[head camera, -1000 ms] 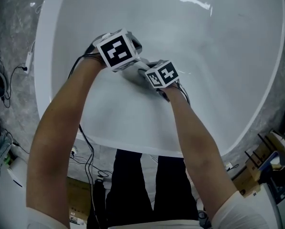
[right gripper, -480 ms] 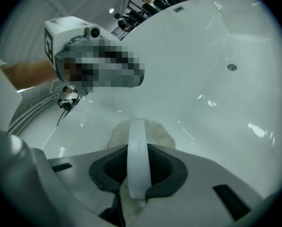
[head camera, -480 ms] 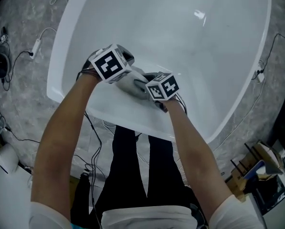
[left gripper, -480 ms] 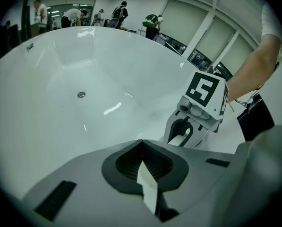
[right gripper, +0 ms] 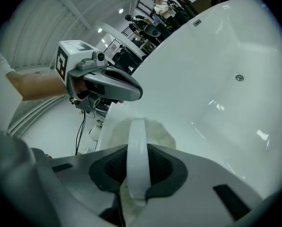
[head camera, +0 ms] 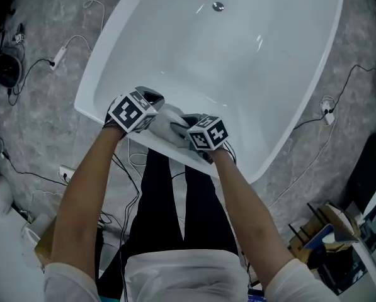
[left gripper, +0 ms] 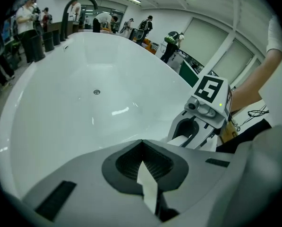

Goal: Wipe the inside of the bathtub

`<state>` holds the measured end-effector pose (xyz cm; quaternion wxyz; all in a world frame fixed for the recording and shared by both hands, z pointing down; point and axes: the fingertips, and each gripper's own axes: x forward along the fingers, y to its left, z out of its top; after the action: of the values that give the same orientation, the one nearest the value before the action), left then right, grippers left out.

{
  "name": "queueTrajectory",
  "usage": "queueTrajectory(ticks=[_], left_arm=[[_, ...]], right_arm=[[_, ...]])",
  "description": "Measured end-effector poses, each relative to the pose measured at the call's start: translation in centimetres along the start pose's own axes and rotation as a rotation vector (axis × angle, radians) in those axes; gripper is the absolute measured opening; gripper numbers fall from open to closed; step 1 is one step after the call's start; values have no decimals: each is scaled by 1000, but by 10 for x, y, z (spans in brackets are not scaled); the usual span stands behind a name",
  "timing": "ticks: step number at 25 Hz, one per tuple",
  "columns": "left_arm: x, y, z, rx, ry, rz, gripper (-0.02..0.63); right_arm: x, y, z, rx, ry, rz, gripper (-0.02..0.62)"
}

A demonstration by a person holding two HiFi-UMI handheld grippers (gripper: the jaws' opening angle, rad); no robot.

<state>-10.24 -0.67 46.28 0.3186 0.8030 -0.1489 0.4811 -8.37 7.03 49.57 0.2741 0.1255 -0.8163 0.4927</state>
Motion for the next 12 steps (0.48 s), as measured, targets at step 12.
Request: queueTrajectory(ticks=[12], left_arm=[[-76,-80,-1,-154,-112,122,6]], right_arm=[[-72,63,-16,-111,23,-1,94]])
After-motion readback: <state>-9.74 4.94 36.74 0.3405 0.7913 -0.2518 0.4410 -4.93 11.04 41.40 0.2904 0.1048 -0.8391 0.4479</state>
